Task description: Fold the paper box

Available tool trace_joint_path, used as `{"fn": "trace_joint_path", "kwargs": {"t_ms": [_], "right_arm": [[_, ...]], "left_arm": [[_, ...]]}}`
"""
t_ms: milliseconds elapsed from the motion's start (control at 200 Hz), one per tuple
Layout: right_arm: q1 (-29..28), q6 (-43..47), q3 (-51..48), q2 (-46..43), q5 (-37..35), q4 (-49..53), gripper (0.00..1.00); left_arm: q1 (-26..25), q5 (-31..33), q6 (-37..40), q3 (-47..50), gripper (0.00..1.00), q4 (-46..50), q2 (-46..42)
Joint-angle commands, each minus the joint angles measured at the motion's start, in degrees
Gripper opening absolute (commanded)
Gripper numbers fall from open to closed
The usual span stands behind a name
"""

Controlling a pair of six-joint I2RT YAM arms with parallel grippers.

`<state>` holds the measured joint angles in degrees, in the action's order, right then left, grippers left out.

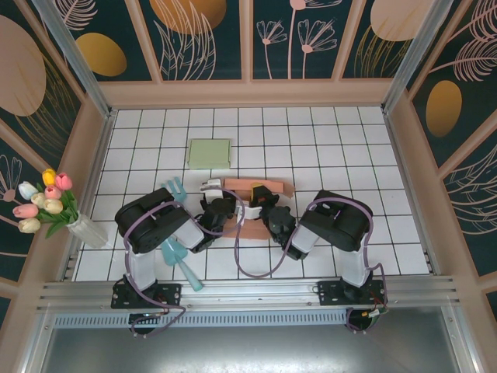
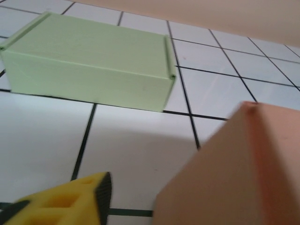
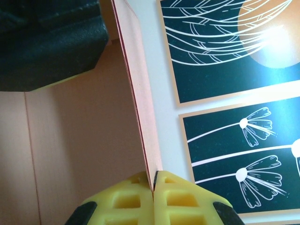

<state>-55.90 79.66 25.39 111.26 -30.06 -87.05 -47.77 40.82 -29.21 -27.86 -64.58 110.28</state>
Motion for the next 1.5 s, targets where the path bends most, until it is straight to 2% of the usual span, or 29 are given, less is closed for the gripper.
{"fn": "trace_joint_path", "kwargs": {"t_ms": [0, 100, 155, 300, 340, 435, 561, 636, 761, 871, 1016, 1171, 1251, 1361, 1496], "right_arm": [[0.7, -4.07, -3.85, 1.01, -3.35, 9.39, 0.0], [0.7, -4.25, -3.97, 1.13, -3.41, 9.19, 0.0], [0.7, -4.34, -4.19, 1.0, -3.41, 9.14, 0.0], [1.0, -4.42, -4.67, 0.57, -3.48, 9.0, 0.0], [1.09, -4.54, -4.79, 0.49, -3.5, 9.14, 0.0], [1.31, -4.93, -4.9, 0.16, -3.58, 9.18, 0.0], [1.15, -6.53, -4.39, -0.49, -3.83, 9.4, 0.0], [1.05, -8.19, -4.2, -1.83, -3.67, 10.11, 0.14], [1.06, -13.12, -3.45, -6.71, -2.45, 16.25, 0.32], [0.21, -18.04, -2.71, -13.13, -1.22, 23.44, 0.41], [-1.13, -28.58, -1.65, -24.84, 0.25, 35.36, 0.47], [-1.46, -45.73, 0.13, -38.34, 2.18, 49.44, 0.48], [-1.34, -55.84, 1.33, -44.06, 1.89, 56.09, 0.48], [-1.32, -69.49, 4.66, -48.06, -0.35, 66.03, 0.47], [-1.41, -84.41, 8.32, -48.73, -0.52, 75.94, 0.44]], "left_arm": [[4.0, 8.22, -0.75, 0.41, 0.56, 5.23, 3.53], [4.0, 7.89, -1.22, -0.2, 0.55, 4.74, 4.93], [4.0, 9.37, -2.41, -0.4, 0.51, 6.15, 4.64], [4.17, 13.11, -4.68, -0.49, 0.24, 9.94, 3.56], [4.09, 13.58, -4.92, -0.34, 0.2, 10.16, 3.45], [4.09, 13.4, -4.85, -0.18, 0.19, 10.34, 3.36], [4.09, 9.94, -1.75, -0.03, 0.23, 7.42, 3.8], [4.09, 7.14, 0.28, 0.26, 0.24, 5.47, 4.03], [4.13, 3.48, 2.18, 0.83, 0.25, 3.99, 3.85], [4.14, 1.38, 3.54, 1.59, 0.25, 3.62, 2.95], [4.09, -1.77, 4.29, 2.47, 0.24, 3.93, 1.42], [4.09, -5.99, 4.45, 5.48, 0.11, 0.91, -1.32], [4.09, -7.29, 4.31, 7.25, 0.08, 0.08, -3.39], [4.11, -9.98, 4.51, 8.76, 0.06, 0.1, -6.91], [4.09, -13.98, 4.25, 10.85, 0.03, 0.03, -11.26]]}}
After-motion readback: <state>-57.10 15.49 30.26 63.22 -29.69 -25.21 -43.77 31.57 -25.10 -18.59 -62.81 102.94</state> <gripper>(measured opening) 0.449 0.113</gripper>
